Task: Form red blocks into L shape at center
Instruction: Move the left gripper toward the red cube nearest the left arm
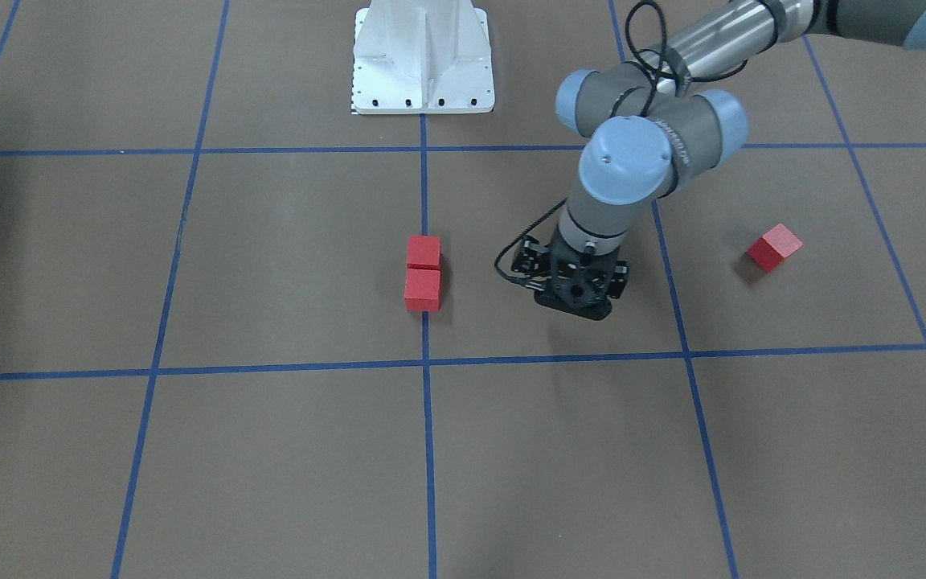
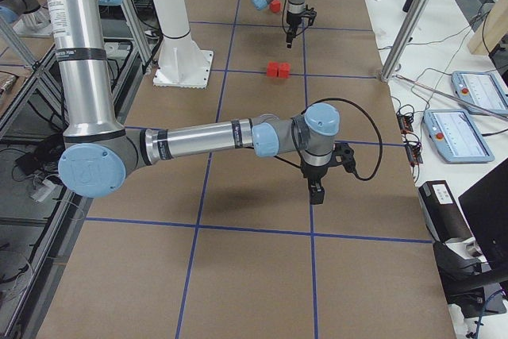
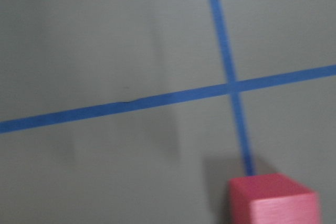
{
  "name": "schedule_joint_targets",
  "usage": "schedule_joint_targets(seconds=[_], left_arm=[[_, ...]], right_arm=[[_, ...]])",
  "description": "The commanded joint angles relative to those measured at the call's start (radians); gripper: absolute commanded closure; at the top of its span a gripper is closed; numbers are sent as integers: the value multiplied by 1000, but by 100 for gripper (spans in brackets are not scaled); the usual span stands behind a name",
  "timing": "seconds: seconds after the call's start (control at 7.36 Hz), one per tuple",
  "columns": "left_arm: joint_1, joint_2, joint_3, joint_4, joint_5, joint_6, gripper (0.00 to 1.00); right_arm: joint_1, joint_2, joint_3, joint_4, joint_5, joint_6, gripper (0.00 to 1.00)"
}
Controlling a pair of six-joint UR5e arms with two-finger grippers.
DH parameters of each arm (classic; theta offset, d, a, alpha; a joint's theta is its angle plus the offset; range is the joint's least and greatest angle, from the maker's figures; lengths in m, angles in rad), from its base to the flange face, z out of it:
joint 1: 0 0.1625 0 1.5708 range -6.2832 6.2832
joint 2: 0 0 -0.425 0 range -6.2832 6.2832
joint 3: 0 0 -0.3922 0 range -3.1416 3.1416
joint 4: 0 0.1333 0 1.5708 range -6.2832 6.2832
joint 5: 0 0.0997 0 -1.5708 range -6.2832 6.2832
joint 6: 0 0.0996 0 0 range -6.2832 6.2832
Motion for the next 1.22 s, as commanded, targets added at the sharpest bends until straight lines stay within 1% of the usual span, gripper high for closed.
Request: schedule_joint_targets(seconds=[0.0,0.14,0.27,0.41,0.54,0.68,0.81,0.95,1.09], left_arm=[[-112,196,-94,-8,-43,239,1],[-161,258,-105,-12,-43,326,1],[-200,329,-106,-73,-45,401,1],[-227,407,-106,-168,-45,493,1],[-244,473,-106,-248,-68,588,1],[-270,521,-106,-290,-129,671,1],[-284,573,-109,-337,-137,774,1],[-283,611,-112,-392,-137,795,1],[-281,615,-112,-425,-139,792,1]], right_arm=[[60,-94,4,6,33,-40,1],[68,-102,3,6,31,-43,1],[68,-104,0,6,28,-39,1],[68,-104,1,6,28,-34,1],[66,-103,1,6,28,-31,1],[66,-101,0,6,28,-31,1],[66,-99,0,6,28,-31,1],[66,-95,0,6,28,-30,1],[66,-92,1,6,28,-29,1]])
